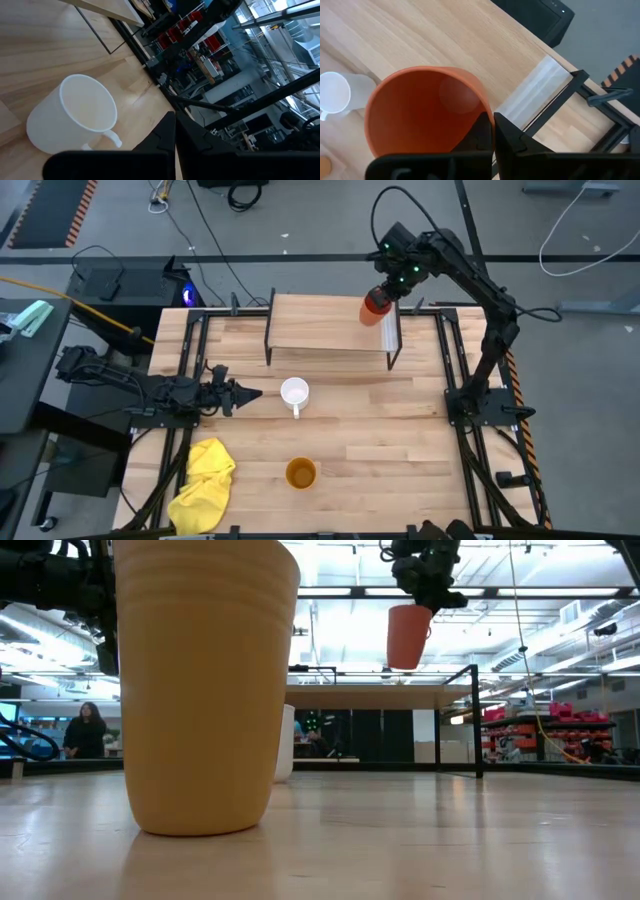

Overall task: Stack small to large cups/mugs on shelf
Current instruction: Put the orange cup on the shelf

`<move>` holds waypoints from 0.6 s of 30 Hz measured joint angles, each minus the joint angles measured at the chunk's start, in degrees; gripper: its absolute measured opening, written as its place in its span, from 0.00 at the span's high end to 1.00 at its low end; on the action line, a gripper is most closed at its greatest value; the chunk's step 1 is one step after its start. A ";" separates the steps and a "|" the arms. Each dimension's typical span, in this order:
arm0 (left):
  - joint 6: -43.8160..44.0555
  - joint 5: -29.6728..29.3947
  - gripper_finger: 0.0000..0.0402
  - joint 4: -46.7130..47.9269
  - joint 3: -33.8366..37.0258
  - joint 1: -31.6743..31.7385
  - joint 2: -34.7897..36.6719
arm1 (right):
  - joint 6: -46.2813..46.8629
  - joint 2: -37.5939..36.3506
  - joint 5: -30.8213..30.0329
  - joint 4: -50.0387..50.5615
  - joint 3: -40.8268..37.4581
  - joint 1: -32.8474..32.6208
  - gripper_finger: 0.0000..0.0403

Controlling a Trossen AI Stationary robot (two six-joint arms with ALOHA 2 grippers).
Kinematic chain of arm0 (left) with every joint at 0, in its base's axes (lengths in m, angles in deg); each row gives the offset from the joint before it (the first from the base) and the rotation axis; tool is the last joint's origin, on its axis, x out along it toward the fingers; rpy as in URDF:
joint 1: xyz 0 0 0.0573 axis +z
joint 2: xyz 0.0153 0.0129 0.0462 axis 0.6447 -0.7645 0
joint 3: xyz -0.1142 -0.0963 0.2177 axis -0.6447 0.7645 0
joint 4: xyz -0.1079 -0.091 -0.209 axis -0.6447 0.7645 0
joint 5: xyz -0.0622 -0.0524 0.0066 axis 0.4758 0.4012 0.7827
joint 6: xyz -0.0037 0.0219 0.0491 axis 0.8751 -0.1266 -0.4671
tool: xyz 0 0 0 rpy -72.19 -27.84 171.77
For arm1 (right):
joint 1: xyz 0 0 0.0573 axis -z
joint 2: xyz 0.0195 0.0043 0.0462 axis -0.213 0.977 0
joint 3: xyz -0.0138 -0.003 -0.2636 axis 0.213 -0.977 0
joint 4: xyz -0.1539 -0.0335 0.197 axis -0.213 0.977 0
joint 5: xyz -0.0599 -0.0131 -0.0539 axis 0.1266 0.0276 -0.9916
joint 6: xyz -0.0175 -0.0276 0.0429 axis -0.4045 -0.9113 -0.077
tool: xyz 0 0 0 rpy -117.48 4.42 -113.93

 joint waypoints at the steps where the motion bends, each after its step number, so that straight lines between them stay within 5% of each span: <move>1: 0.00 0.00 0.97 0.02 0.00 0.00 -0.01 | -0.02 0.02 0.30 0.00 0.00 0.04 0.99; 18: 0.04 0.01 0.97 0.02 0.00 0.00 0.00 | -1.01 0.04 1.63 -0.01 0.00 -1.09 0.99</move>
